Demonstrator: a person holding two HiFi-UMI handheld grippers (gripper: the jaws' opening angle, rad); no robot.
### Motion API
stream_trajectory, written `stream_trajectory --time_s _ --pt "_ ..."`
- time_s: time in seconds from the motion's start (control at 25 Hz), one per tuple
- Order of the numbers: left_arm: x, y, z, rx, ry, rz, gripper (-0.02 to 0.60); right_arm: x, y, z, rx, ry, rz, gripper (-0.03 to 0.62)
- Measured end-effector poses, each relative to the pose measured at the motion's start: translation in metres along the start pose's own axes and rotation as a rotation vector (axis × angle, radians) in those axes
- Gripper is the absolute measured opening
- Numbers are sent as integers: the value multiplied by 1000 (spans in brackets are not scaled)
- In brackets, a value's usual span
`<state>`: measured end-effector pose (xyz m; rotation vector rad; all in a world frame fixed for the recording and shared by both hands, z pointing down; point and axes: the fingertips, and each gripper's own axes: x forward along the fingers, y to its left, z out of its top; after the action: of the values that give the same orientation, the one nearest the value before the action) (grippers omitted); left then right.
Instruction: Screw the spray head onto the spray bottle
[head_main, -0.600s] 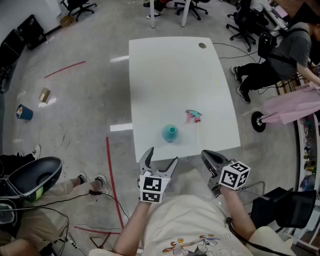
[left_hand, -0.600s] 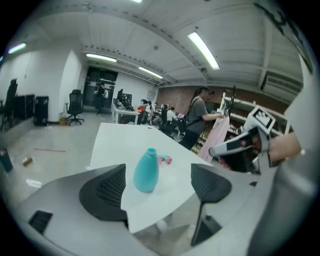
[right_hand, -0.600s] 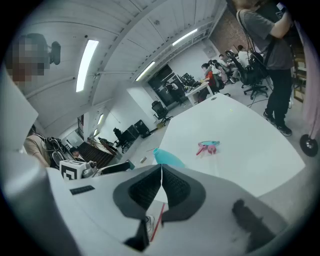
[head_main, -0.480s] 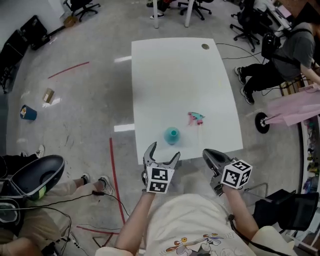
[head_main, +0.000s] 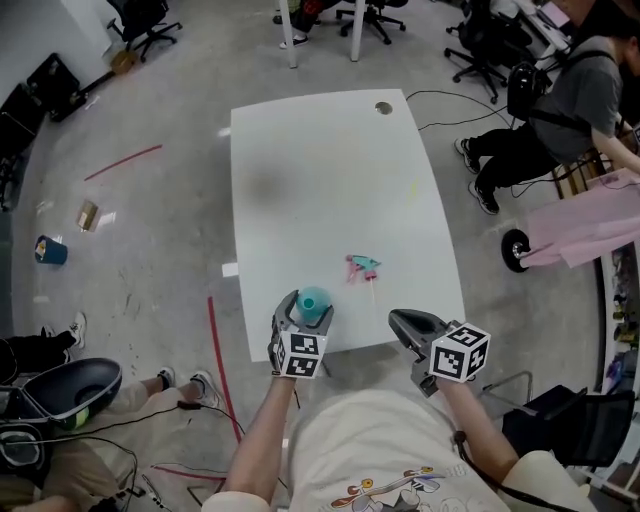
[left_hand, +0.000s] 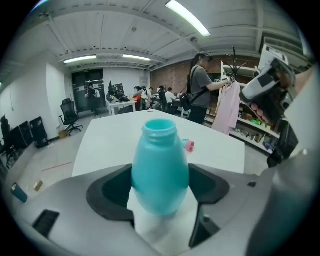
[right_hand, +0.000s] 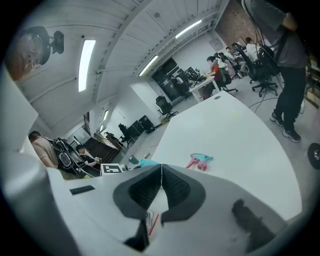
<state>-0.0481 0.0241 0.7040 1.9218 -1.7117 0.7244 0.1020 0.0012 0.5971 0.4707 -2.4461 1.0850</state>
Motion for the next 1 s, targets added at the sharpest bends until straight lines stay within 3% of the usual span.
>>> stream_trajectory --time_s 0.16,0.24,0.32,0.44,0.6,0.76,1.0 --pt "-6 -2 13 -56 2 17 353 17 -25 13 -5 38 -1 6" --pt "-15 -3 26 -67 -10 33 353 33 -34 21 27 54 42 12" --pt "-23 -9 42 -60 -26 29 353 50 -53 22 109 103 60 81" --pt "-39 -21 66 -26 -55 10 353 74 -103 11 203 225 -52 137" --pt "-64 -26 93 -4 -97 -8 353 104 -140 -12 241 434 -211 144" --pt "-82 -21 105 2 -111 -29 353 127 -134 -27 228 598 -246 144" --pt "-97 -17 120 68 -133 -105 353 136 -139 -32 322 681 -296 144"
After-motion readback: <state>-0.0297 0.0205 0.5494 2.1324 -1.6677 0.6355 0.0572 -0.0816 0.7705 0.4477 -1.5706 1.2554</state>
